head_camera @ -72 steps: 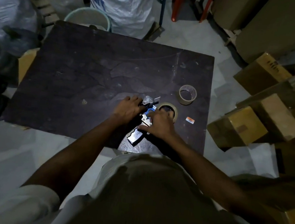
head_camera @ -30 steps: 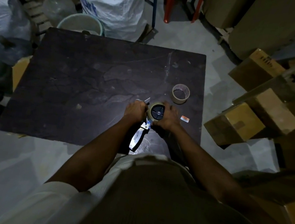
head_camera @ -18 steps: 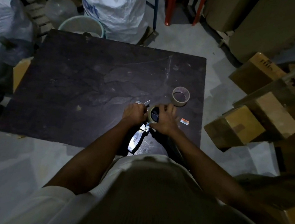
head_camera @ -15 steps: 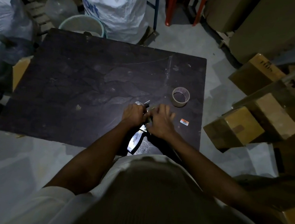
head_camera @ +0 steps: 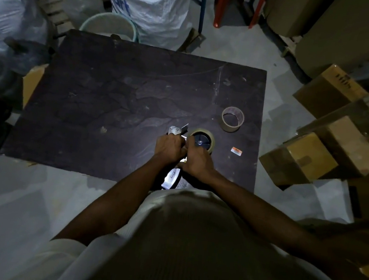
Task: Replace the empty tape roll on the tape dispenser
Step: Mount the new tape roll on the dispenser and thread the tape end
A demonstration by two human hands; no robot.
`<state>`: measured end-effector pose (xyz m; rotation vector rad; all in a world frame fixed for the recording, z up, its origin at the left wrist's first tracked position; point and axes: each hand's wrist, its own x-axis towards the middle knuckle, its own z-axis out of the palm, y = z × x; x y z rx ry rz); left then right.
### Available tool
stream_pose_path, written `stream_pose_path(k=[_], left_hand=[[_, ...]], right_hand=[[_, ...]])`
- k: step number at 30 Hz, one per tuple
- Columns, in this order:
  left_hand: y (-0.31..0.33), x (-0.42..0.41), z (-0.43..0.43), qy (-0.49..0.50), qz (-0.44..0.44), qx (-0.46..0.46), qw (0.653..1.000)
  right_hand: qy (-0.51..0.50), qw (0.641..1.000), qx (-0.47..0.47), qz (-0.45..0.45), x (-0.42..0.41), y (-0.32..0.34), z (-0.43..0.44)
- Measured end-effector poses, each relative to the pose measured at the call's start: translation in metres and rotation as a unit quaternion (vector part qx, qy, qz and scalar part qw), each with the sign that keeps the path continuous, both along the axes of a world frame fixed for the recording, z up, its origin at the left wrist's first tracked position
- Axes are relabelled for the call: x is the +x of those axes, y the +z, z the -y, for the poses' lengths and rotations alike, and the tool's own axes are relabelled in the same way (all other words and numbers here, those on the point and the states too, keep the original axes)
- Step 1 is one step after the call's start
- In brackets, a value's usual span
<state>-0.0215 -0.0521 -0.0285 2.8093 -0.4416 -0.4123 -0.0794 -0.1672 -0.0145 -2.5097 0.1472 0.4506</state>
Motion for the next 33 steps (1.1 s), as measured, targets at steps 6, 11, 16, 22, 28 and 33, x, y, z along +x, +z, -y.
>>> stream_pose_path(k=[6, 11, 16, 22, 28, 33], left_hand=[[0.000, -0.002, -0.014, 0.038, -0.012, -0.001, 0.999], [0.000, -0.012, -0.019, 0.093, -0.035, -0.020, 0.995], [-0.001, -0.018, -0.028, 0.135, -0.041, -0.024, 0.990], [0.005, -0.010, -0.029, 0.172, -0.110, -0.026, 0.979], [0.002, -0.003, -0.026, 0.176, -0.128, -0.039, 0.975], [0.000, -0.004, -0.018, 0.172, -0.086, -0.025, 0.981]], right_hand=[[0.001, 1.000, -0.012, -0.027, 0.002, -0.006, 0.006], [0.027, 0.999, -0.018, -0.033, 0.007, -0.007, 0.007], [0.035, 0.998, -0.009, -0.050, 0.010, -0.008, 0.006], [0.039, 0.998, 0.001, -0.057, 0.012, -0.011, 0.004], [0.037, 0.997, 0.002, -0.062, 0.012, -0.008, 0.004], [0.049, 0.997, -0.002, -0.059, 0.011, -0.006, 0.004]])
